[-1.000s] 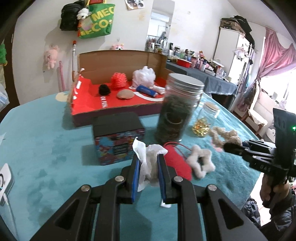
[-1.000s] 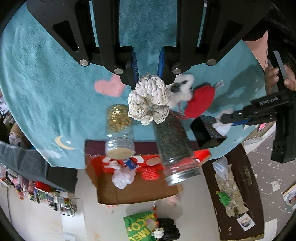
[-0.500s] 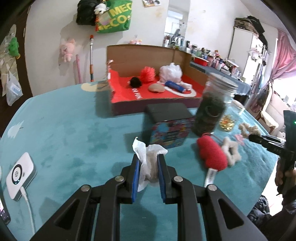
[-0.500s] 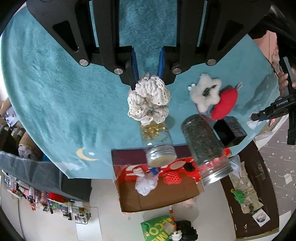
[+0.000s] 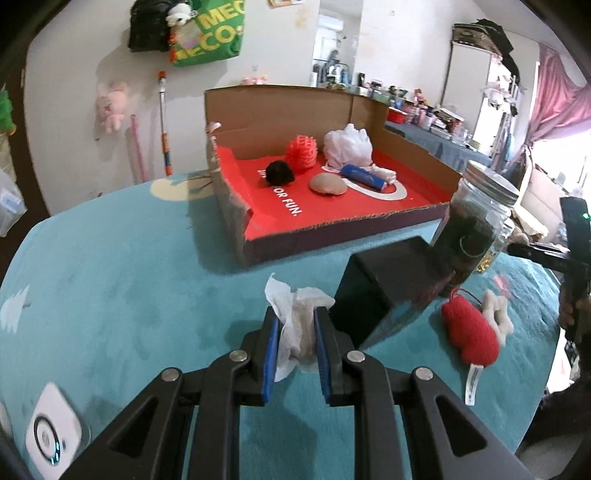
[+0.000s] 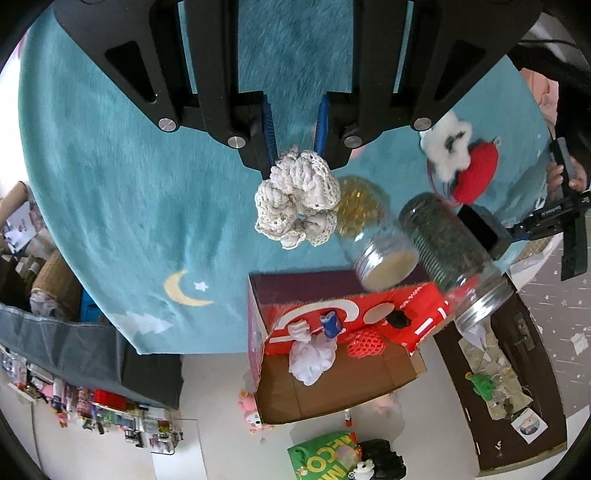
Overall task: Organize soft objects
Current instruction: 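Lift the white tissue with the left tool while the right tool lifts the crochet scrunchie, then carry the tissue and crochet scrunchie over the red box, then open the right tool to drop the scrunchie while the left tool drops the tissue, then withdraw both tools from the box toward the red sponge and white star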
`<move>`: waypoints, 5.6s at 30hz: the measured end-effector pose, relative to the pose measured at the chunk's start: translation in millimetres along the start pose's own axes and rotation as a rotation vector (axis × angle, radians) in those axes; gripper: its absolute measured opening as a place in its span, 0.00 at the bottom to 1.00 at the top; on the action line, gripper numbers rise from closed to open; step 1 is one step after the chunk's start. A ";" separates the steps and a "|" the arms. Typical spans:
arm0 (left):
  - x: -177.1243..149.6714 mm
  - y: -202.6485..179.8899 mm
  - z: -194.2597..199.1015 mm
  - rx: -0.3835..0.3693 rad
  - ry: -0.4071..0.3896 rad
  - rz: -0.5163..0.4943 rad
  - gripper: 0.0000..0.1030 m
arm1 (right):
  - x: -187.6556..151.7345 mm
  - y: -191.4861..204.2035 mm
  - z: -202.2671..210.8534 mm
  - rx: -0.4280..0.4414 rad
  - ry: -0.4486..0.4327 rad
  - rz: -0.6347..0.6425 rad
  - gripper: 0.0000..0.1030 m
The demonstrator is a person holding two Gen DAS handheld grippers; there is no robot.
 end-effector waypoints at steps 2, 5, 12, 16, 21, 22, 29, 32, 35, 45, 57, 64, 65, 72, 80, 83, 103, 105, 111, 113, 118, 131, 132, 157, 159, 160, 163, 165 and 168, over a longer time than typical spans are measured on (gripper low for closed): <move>4.6 0.6 -3.6 -0.023 0.001 -0.017 0.19 | 6.4 -2.8 -4.4 0.019 0.006 0.014 0.17; 11.1 1.9 -7.1 -0.044 0.003 -0.036 0.19 | 12.5 -5.2 -9.9 0.058 0.017 0.024 0.17; 27.3 3.4 -10.8 -0.078 0.001 -0.084 0.19 | 25.8 -10.4 -21.5 0.101 0.042 0.050 0.17; 40.0 0.2 -9.4 -0.102 -0.009 -0.112 0.19 | 36.6 -11.3 -21.9 0.146 0.041 0.060 0.17; 60.6 -8.8 -12.1 -0.127 -0.019 -0.142 0.19 | 54.8 -4.5 -21.8 0.183 0.029 0.097 0.17; 64.5 -10.8 -13.4 -0.132 -0.019 -0.145 0.19 | 58.0 -2.8 -22.2 0.191 0.028 0.103 0.17; 94.8 -22.9 -35.6 -0.167 0.006 -0.126 0.19 | 88.9 15.8 -32.0 0.218 0.024 0.161 0.17; 105.3 -20.6 -51.2 -0.152 0.044 -0.076 0.19 | 106.1 22.6 -45.2 0.195 0.042 0.155 0.17; 113.1 -17.1 -70.9 -0.122 0.101 -0.028 0.19 | 118.2 32.1 -63.4 0.119 0.085 0.171 0.17; 123.5 -11.4 -121.9 0.019 0.242 0.022 0.19 | 133.9 52.7 -126.5 -0.085 0.256 0.237 0.18; 123.9 -5.8 -148.8 0.097 0.302 0.013 0.24 | 135.3 54.2 -153.3 -0.201 0.326 0.314 0.19; 120.6 -5.0 -147.9 0.109 0.297 0.008 0.36 | 136.8 55.8 -155.6 -0.228 0.332 0.329 0.23; 120.2 -5.0 -147.2 0.111 0.295 0.006 0.40 | 136.4 56.1 -155.3 -0.225 0.334 0.327 0.23; 121.1 -6.1 -139.6 0.101 0.270 0.004 0.54 | 136.4 56.4 -151.2 -0.205 0.336 0.303 0.26; 125.5 -19.2 -116.1 0.116 0.193 -0.042 0.80 | 138.0 55.4 -141.4 -0.194 0.329 0.274 0.27; 128.0 -21.3 -102.1 0.116 0.160 -0.043 0.81 | 138.2 56.4 -133.5 -0.194 0.316 0.265 0.51; 118.9 -55.5 17.9 0.107 -0.131 0.059 1.00 | 136.4 81.3 -21.2 -0.181 0.072 0.203 0.72; 114.1 -64.3 32.4 0.103 -0.156 0.062 1.00 | 132.7 81.5 0.4 -0.164 0.028 0.164 0.72; 93.2 -88.6 68.9 0.119 -0.234 0.055 1.00 | 114.5 91.5 51.0 -0.169 -0.079 0.158 0.74; 82.3 -97.3 77.7 0.139 -0.255 0.048 1.00 | 104.8 95.5 64.8 -0.157 -0.107 0.152 0.76; 52.0 -114.8 91.8 0.125 -0.317 0.065 1.00 | 69.8 104.8 95.8 -0.153 -0.198 0.139 0.77; 5.4 -156.5 99.8 0.176 -0.461 0.029 1.00 | 0.4 119.5 121.8 -0.205 -0.395 0.122 0.87; 2.0 -158.8 96.9 0.176 -0.462 0.029 1.00 | -5.1 120.8 120.0 -0.216 -0.399 0.129 0.87; -57.6 -159.7 32.6 0.175 -0.297 0.079 1.00 | -73.7 106.0 56.8 -0.291 -0.311 0.087 0.87; -59.4 -158.5 30.9 0.174 -0.287 0.083 1.00 | -76.7 105.7 53.8 -0.287 -0.303 0.085 0.87; -59.9 -157.5 30.2 0.174 -0.285 0.084 1.00 | -77.8 105.7 53.0 -0.286 -0.301 0.082 0.87; -61.3 -155.1 27.1 0.178 -0.272 0.090 1.00 | -78.7 104.4 50.0 -0.282 -0.292 0.077 0.87; -62.6 -153.5 25.0 0.174 -0.263 0.097 1.00 | -79.8 103.4 47.0 -0.281 -0.281 0.074 0.87; -63.2 -151.6 21.9 0.174 -0.249 0.100 1.00 | -81.9 101.6 43.6 -0.278 -0.268 0.065 0.87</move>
Point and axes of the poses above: each gripper's, at about its wrist camera, not at the fingertips, and z roughly against the way its jaws point, y to its left, x to its top, the point moved 3 cm from there along -z, roughly the way its jaws point, and after that the axes turned 3 degrees about -x, right-handed, at the moved point
